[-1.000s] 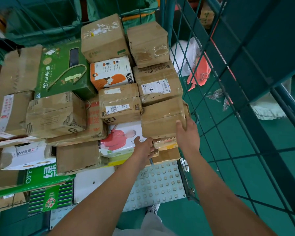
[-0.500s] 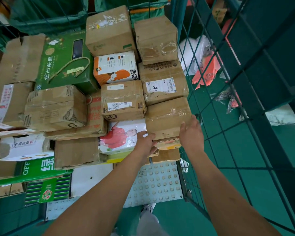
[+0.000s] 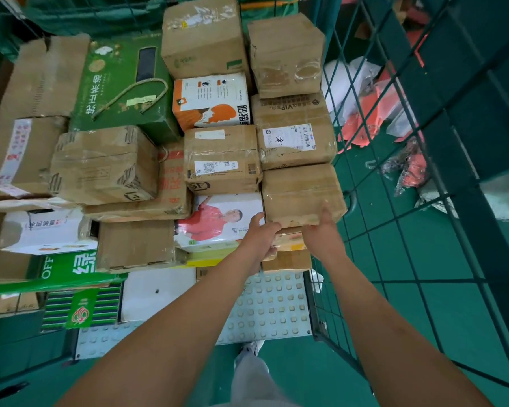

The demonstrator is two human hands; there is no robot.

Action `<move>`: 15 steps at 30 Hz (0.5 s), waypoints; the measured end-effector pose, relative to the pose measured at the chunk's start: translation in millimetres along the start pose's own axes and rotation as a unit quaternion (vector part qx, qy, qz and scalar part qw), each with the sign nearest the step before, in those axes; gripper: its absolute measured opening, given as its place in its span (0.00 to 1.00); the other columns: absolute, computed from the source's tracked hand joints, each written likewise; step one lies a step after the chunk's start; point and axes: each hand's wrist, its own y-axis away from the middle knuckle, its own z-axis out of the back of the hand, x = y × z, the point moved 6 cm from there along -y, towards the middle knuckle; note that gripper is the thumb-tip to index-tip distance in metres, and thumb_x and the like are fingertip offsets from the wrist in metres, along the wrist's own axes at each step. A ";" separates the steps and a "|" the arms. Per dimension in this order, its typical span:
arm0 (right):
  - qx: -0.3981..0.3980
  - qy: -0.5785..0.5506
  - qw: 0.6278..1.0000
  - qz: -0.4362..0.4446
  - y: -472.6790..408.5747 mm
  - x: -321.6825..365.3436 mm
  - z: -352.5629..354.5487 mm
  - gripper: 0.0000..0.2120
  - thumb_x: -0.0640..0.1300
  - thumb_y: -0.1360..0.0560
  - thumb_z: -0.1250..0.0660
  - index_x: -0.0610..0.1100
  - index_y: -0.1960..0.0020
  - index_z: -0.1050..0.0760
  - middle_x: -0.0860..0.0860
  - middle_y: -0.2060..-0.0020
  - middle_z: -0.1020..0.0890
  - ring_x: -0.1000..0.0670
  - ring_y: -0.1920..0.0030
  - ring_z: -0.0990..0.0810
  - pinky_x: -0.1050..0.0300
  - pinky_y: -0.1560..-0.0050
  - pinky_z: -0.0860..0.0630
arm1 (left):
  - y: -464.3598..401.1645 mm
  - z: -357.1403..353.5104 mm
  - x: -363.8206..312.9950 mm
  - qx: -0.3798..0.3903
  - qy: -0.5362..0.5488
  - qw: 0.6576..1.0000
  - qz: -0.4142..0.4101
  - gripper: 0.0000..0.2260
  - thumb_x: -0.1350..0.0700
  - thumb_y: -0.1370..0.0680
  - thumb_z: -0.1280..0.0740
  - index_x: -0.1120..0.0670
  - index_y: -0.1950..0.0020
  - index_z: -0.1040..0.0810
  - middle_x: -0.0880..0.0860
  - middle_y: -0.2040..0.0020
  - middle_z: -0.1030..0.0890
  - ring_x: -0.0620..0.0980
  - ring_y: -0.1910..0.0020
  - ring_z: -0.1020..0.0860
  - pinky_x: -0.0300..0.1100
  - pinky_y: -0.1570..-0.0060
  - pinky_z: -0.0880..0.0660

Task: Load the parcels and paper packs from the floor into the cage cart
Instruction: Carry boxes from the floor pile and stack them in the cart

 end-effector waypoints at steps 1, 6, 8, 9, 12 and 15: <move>-0.004 -0.023 1.000 0.001 8.7 5.1 -4.9 0.39 0.46 0.20 0.39 0.54 0.16 0.59 0.41 0.21 0.39 0.37 0.37 0.23 0.46 0.43 0.24 | 5.4 7.3 3.0 -0.003 0.011 1.000 -0.002 0.27 0.53 0.19 0.34 0.43 0.21 0.38 0.50 0.40 0.21 0.47 0.43 0.21 0.45 0.43 0.20; 0.071 -0.086 0.993 0.049 67.5 51.4 -66.5 0.35 0.49 0.20 0.37 0.49 0.17 0.49 0.46 0.27 0.30 0.41 0.33 0.25 0.47 0.36 0.26 | 43.5 67.2 30.2 -0.032 0.071 0.997 -0.020 0.22 0.52 0.17 0.33 0.46 0.23 0.33 0.47 0.41 0.23 0.51 0.39 0.22 0.47 0.40 0.22; 0.134 -0.114 0.983 0.045 96.7 69.7 -103.8 0.30 0.48 0.19 0.37 0.50 0.19 0.41 0.51 0.30 0.29 0.44 0.32 0.25 0.50 0.36 0.27 | 62.8 109.3 52.9 -0.064 0.105 0.992 -0.025 0.21 0.52 0.17 0.33 0.46 0.24 0.30 0.46 0.43 0.22 0.51 0.41 0.21 0.47 0.41 0.21; 0.167 -0.134 0.976 0.029 107.8 74.6 -122.9 0.25 0.48 0.19 0.37 0.51 0.23 0.36 0.51 0.33 0.27 0.45 0.35 0.24 0.51 0.40 0.27 | 72.2 128.4 64.6 -0.081 0.126 0.988 -0.028 0.20 0.53 0.17 0.33 0.47 0.25 0.29 0.48 0.45 0.20 0.51 0.44 0.20 0.46 0.43 0.21; 0.256 -0.147 0.955 0.005 154.5 84.3 -186.4 0.06 0.48 0.20 0.37 0.51 0.44 0.26 0.50 0.53 0.23 0.47 0.54 0.23 0.53 0.52 0.29 | 121.6 192.2 109.5 -0.128 0.186 0.973 -0.044 0.16 0.55 0.17 0.34 0.48 0.29 0.28 0.50 0.50 0.18 0.51 0.48 0.19 0.46 0.44 0.22; 0.308 -0.171 0.936 0.005 213.8 91.1 -241.7 0.04 0.46 0.20 0.37 0.49 0.47 0.25 0.47 0.53 0.21 0.48 0.57 0.24 0.52 0.54 0.28 | 172.9 248.6 165.6 -0.169 0.241 0.954 -0.057 0.16 0.55 0.16 0.35 0.50 0.28 0.29 0.51 0.40 0.21 0.55 0.38 0.21 0.49 0.37 0.24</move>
